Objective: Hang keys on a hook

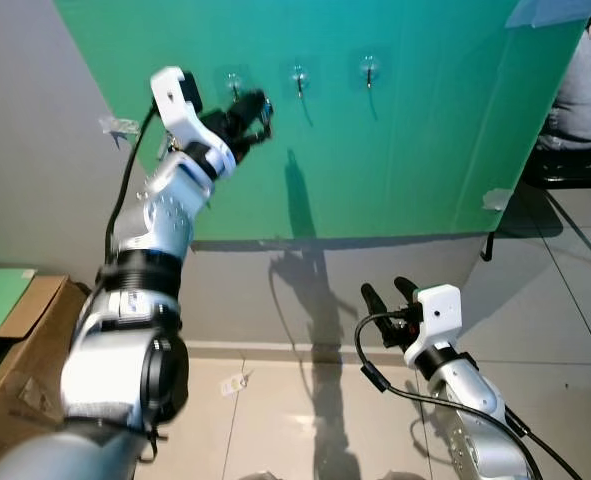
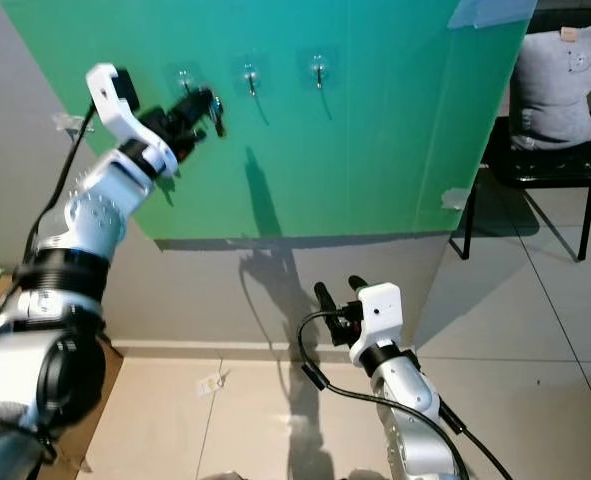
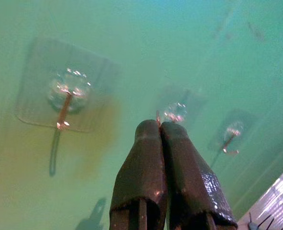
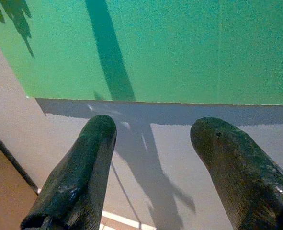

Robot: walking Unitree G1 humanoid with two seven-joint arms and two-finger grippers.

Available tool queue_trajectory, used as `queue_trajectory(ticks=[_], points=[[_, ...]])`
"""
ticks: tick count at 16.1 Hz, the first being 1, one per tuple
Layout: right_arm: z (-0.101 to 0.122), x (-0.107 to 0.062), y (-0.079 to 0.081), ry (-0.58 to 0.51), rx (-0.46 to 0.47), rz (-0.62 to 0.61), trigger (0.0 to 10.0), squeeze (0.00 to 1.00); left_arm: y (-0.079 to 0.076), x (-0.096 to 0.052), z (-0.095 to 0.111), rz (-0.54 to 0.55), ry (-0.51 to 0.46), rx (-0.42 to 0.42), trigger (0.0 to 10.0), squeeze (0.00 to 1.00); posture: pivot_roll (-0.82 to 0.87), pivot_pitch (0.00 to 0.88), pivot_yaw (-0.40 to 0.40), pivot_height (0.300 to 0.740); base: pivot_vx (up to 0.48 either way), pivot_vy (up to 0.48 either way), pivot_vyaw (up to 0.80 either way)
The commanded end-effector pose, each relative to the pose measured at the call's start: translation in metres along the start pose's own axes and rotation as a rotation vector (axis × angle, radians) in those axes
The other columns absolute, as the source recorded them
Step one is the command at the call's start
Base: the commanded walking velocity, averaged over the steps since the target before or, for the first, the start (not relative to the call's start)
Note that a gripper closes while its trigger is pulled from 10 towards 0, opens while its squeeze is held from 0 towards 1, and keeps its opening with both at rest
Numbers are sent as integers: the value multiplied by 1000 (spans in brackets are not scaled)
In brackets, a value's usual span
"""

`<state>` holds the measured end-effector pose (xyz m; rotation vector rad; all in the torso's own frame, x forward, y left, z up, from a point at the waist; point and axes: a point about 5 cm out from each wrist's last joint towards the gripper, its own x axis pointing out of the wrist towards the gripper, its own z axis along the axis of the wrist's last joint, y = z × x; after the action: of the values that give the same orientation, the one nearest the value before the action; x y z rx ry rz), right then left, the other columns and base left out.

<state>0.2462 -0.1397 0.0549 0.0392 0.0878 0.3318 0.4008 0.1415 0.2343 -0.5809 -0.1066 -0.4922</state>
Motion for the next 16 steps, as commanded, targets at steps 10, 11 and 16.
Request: queue_trajectory(ticks=[10, 11, 16], points=[[-13, -3, 2, 26, 30, -10, 10000, 0, 53, -24, -4, 225, -28, -160, 0, 1000, -189, 0, 185, 740, 0, 0, 0], [-14, -3, 1, 27, 28, -7, 10000, 0, 52, -25, -19, 232, 55, -97, 0, 1000, -187, 0, 183, 740, 0, 0, 0], [-10, 1, -3, -5, 9, -36, 10000, 0, 28, -58, -53, 166, 39, 718, 0, 1000, -178, 0, 189, 740, 0, 0, 0]])
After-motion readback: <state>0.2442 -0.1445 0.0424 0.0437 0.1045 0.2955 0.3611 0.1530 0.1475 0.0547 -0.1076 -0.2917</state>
